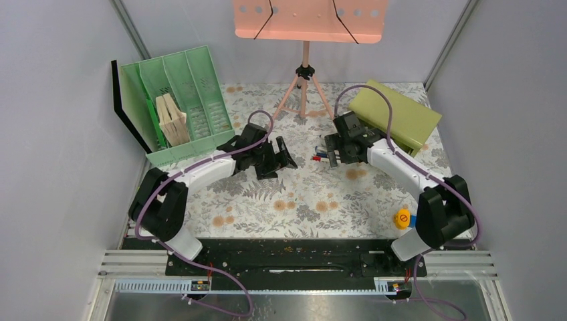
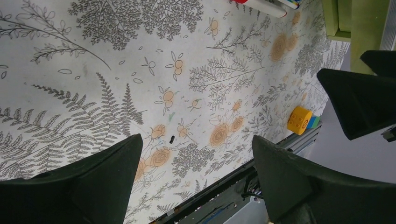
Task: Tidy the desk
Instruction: Close the drawer in the storage box.
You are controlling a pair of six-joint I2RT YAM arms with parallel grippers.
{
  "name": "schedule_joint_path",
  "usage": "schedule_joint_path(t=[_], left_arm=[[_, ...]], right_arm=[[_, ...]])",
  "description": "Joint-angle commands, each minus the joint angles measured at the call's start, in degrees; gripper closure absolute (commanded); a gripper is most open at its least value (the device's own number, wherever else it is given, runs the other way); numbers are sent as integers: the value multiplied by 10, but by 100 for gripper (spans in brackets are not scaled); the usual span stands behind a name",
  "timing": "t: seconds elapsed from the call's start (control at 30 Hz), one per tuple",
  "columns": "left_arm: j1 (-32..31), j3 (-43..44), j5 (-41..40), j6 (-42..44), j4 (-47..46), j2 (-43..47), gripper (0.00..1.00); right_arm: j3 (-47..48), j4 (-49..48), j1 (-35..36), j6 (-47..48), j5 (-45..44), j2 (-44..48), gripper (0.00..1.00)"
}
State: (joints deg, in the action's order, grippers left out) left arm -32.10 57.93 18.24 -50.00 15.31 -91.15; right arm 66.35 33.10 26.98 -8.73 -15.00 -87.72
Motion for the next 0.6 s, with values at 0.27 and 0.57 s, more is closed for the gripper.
schedule_joint_path(t=[0.27, 0.57], left_arm=[[13, -34, -3, -3, -24, 46, 11], [16, -35, -2, -4, -27, 48, 11]], right_arm=[[32, -10, 11, 67, -192, -58, 1], [46, -26, 9, 74, -244, -79, 1]])
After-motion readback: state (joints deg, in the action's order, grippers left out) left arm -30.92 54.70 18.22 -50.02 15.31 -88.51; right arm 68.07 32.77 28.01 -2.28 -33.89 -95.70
